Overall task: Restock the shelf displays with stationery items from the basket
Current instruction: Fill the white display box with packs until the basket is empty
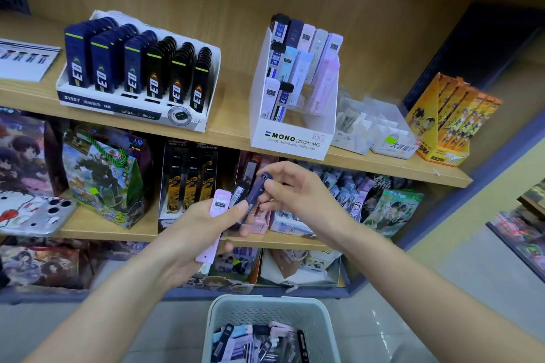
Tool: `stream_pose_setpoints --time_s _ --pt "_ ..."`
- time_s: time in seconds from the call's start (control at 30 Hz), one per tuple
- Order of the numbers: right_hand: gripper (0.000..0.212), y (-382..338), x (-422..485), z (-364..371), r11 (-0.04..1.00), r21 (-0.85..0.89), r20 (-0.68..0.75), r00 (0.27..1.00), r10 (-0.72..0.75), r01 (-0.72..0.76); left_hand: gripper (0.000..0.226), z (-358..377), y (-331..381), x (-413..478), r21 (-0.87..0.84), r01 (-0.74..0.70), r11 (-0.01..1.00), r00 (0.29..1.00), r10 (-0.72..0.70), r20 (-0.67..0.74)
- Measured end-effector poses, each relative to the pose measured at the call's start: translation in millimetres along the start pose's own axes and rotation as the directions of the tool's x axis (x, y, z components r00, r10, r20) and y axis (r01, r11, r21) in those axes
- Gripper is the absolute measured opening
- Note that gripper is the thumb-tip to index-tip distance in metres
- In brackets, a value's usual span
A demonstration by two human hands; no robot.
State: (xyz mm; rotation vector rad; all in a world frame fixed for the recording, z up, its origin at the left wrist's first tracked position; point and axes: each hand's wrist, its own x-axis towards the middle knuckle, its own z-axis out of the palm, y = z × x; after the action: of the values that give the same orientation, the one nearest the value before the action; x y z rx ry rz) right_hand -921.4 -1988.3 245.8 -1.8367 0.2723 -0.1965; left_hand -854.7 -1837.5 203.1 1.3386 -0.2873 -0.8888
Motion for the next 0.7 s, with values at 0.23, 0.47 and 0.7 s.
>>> stream_pose_setpoints --time_s 0.23,0.47,0.7 --pt "0.016 -7.1 -11.7 0.0 0.995 -0.096 -0.117 0.993 -0.018 0.006 0.022 6.0 4.3 -2.3 0.205 -0.152 0.967 0.983 0.170 -0.070" --pt "0.022 -57.0 -8.9 -45.7 0.964 -0.196 -0.383 0.891 -0.242 0.178 0.030 3.5 13.6 -1.1 0.104 -0.187 0.977 0.974 0.198 -0.111" --pt "0.018 -80.8 35.9 -82.4 0.777 -0.590 -0.446 0.714 -0.539 0.219 0.020 4.5 12.1 3.3 0.056 -0.133 0.989 0.979 0.140 -0.151"
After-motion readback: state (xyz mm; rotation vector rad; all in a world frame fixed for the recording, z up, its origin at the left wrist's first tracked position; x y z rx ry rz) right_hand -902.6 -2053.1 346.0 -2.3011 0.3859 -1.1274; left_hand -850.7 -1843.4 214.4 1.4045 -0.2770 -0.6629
